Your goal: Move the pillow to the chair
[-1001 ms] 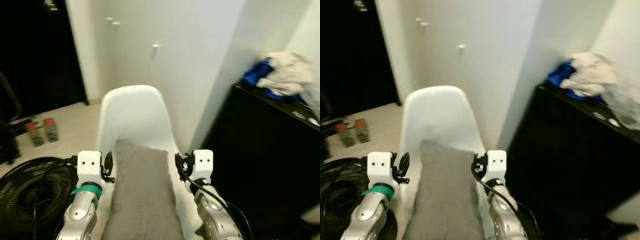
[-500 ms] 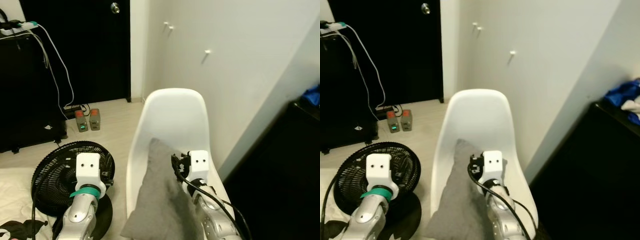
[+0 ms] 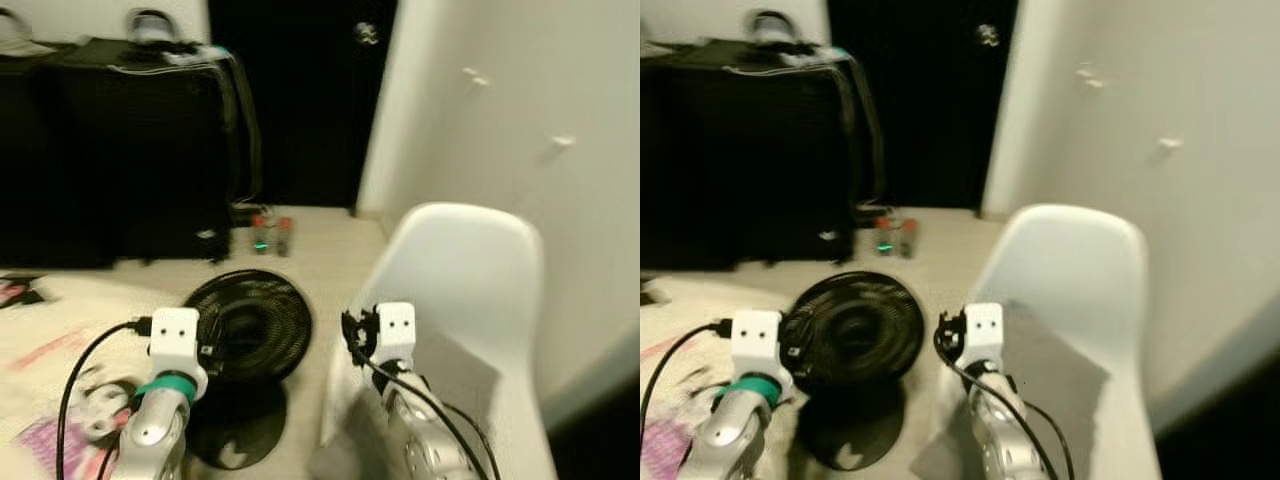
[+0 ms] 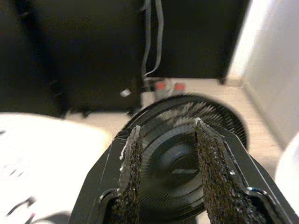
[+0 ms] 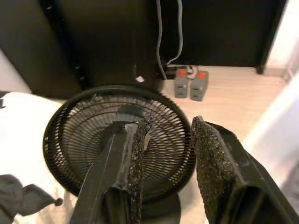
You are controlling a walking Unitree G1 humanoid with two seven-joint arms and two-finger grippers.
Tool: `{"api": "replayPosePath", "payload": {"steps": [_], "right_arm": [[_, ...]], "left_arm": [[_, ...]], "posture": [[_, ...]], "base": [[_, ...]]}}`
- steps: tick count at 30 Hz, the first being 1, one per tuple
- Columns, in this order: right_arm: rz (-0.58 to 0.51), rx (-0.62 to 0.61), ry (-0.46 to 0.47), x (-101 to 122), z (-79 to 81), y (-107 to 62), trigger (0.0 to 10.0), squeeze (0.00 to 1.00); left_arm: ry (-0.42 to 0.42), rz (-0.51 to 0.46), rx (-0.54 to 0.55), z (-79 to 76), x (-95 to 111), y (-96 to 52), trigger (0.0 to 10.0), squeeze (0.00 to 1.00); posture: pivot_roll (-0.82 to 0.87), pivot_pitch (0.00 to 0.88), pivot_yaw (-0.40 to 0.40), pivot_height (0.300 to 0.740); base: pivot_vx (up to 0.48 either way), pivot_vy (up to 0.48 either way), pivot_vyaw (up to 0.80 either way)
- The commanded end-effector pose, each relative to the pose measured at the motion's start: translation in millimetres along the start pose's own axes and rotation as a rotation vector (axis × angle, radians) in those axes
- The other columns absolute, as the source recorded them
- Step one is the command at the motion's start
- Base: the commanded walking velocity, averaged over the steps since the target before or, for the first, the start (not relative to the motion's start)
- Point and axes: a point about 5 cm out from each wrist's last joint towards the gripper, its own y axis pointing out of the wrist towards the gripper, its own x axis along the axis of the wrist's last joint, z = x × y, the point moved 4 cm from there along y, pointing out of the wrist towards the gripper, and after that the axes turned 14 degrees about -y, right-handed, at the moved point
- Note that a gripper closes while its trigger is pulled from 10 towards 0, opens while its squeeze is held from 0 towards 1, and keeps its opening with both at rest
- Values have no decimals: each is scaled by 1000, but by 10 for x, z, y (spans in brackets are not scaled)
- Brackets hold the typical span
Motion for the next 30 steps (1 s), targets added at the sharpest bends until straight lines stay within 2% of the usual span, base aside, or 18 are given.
{"api": "replayPosePath", "payload": {"steps": [1, 10, 13, 25, 30], "right_arm": [[20, -13, 5, -73, -30, -28, 10000, 0], [29, -24, 11, -99, -50, -38, 10000, 0], [39, -46, 58, -131, -85, -53, 10000, 0], [55, -54, 76, -158, -101, -57, 10000, 0], [78, -57, 85, -196, -118, -57, 10000, 0]], "left_arm": [[-5, 20, -14, -44, -41, -9, 10000, 0], [-5, 28, -28, -74, -46, -6, 10000, 0], [-3, 38, -41, -104, -60, 3, 10000, 0], [-8, 32, -48, -130, -43, 27, 10000, 0], [-14, 33, -47, -138, -46, 32, 10000, 0]], "posture": [[51, 30, -19, 740], [48, 31, -15, 740], [47, 31, -12, 740], [47, 33, -12, 740], [42, 35, -13, 740]], "base": [[0, 0, 800], [0, 0, 800], [0, 0, 0], [0, 0, 0], [0, 0, -800]]}}
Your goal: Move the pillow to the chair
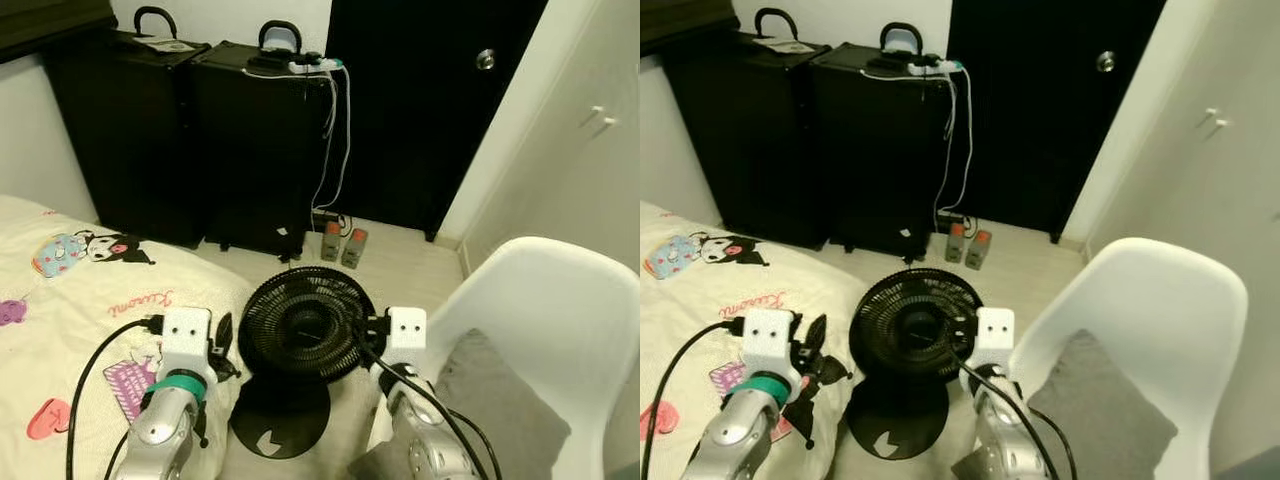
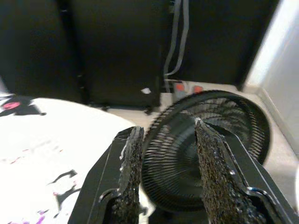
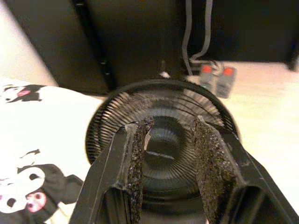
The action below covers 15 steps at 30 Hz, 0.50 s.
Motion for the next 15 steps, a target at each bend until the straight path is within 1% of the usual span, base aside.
{"api": "replayPosePath", "payload": {"steps": [1, 2, 12, 15], "right_arm": [[44, -19, 7, -114, -59, -33, 10000, 0], [46, -19, 5, -119, -61, -35, 10000, 0], [51, -4, -6, -130, -40, -31, 10000, 0], [57, -1, -8, -138, -35, -24, 10000, 0]], "left_arm": [[-11, 25, -7, -37, -62, 2, 10000, 0], [-12, 25, -7, -40, -65, 2, 10000, 0], [-22, 16, 5, -30, -51, 10, 10000, 0], [-23, 28, 3, -31, -68, 14, 10000, 0]], "posture": [[42, 35, -13, 740], [41, 35, -13, 740], [42, 28, -18, 740], [43, 20, -20, 740]], "base": [[0, 0, -800], [0, 0, -800], [0, 0, 0], [0, 0, 0]]}}
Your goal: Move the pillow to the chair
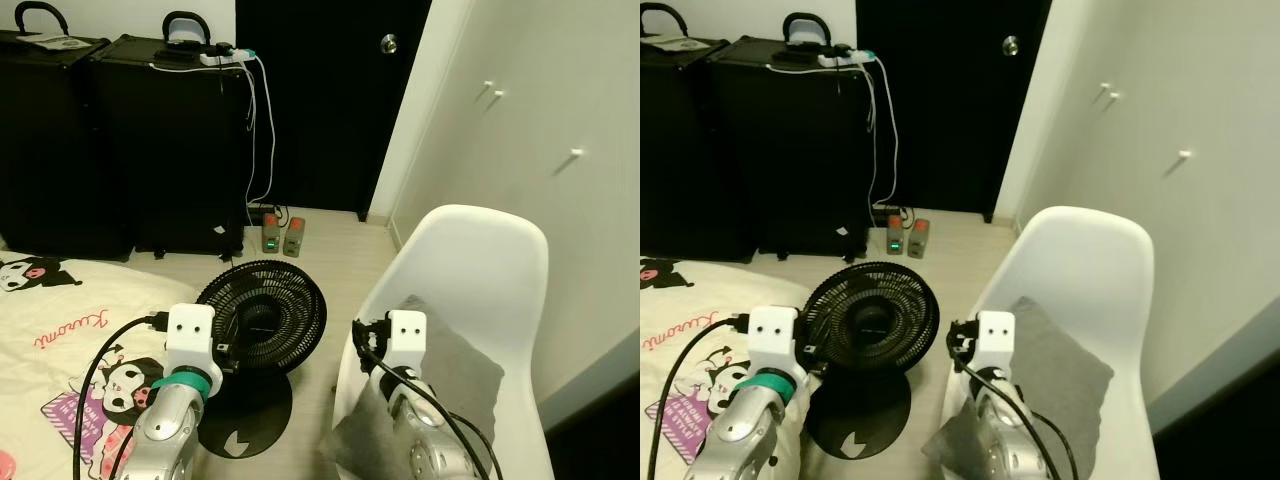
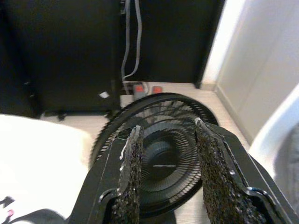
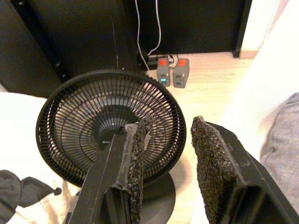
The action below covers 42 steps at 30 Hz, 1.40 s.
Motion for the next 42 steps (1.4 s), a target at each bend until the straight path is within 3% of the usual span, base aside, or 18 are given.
{"api": "replayPosePath", "payload": {"steps": [1, 14, 18, 28, 42], "right_arm": [[28, -1, -1, -64, -12, -9, 10000, 0], [43, -3, 3, -97, -18, -16, 10000, 0], [48, -8, 5, -109, -31, -22, 10000, 0], [59, -15, 9, -127, -51, -26, 10000, 0], [70, -5, 4, -137, -34, -13, 10000, 0]], "left_arm": [[-4, 40, 0, 4, -87, -9, 10000, 0], [22, 73, -34, -58, -149, -14, 10000, 0], [18, 85, -26, -49, -171, -14, 10000, 0], [-2, 115, -50, -86, -208, -13, 10000, 0], [-3, 132, -22, -27, -236, -17, 10000, 0]], "posture": [[43, 20, -20, 740], [41, 19, -16, 740], [39, 23, -14, 740], [38, 33, -16, 740], [41, 31, -21, 740]], "base": [[0, 0, 0], [0, -74, 0], [0, -427, 0], [0, 0, 0], [0, 0, 0]]}}
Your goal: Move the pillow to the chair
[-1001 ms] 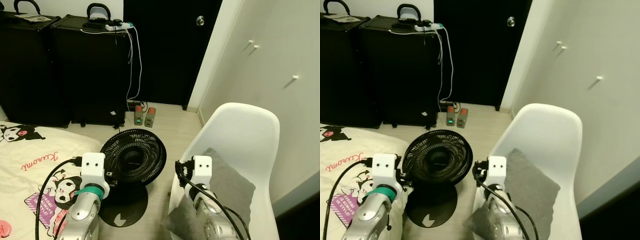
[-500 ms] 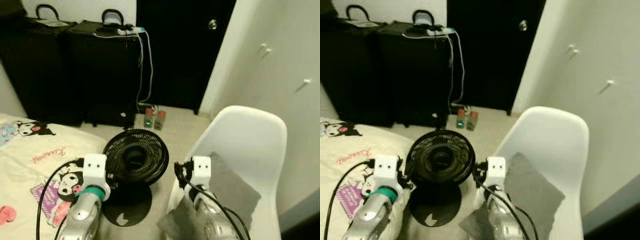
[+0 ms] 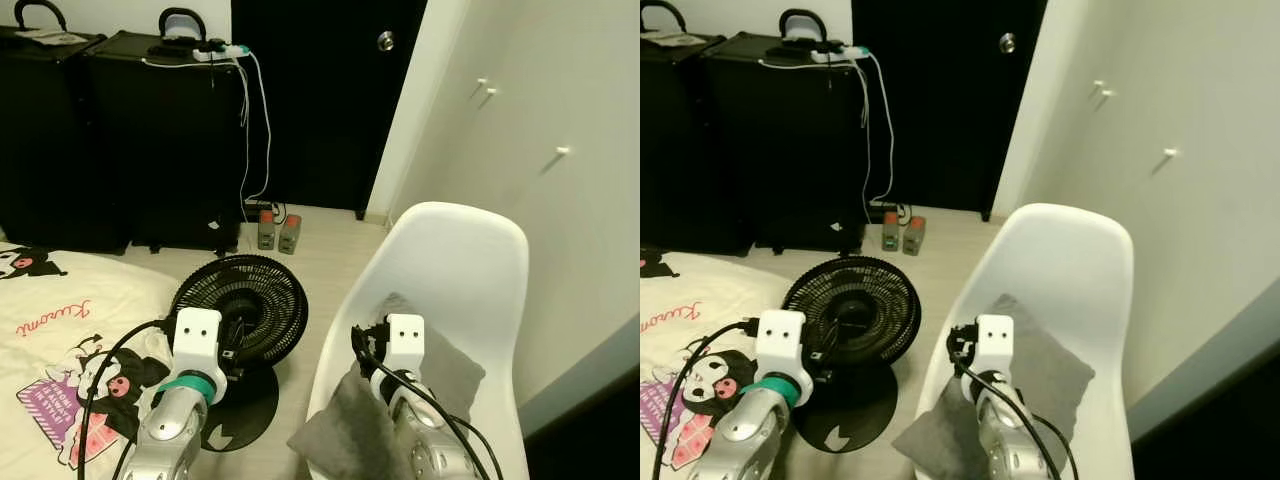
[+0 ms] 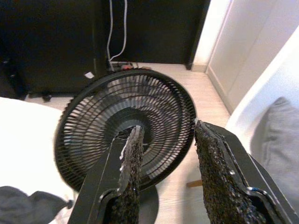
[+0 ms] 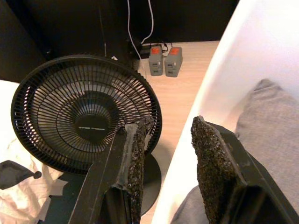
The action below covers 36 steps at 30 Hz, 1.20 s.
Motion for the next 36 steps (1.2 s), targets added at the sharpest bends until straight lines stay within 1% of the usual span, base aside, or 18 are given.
{"api": "replayPosePath", "payload": {"steps": [1, 29, 36], "right_arm": [[32, -3, 4, -72, -10, -8, 10000, 0], [37, -6, 5, -79, -8, -8, 10000, 0], [38, -6, 5, -84, -8, -12, 10000, 0]], "left_arm": [[-4, 38, 13, 22, -98, -14, 10000, 0], [-23, 37, 6, 8, -79, -6, 10000, 0], [-21, 38, 4, 3, -78, -7, 10000, 0]], "posture": [[41, 31, -21, 740], [39, 32, -18, 740], [38, 34, -14, 740]], "base": [[0, 0, 0], [0, 0, 0], [-254, 0, 0]]}}
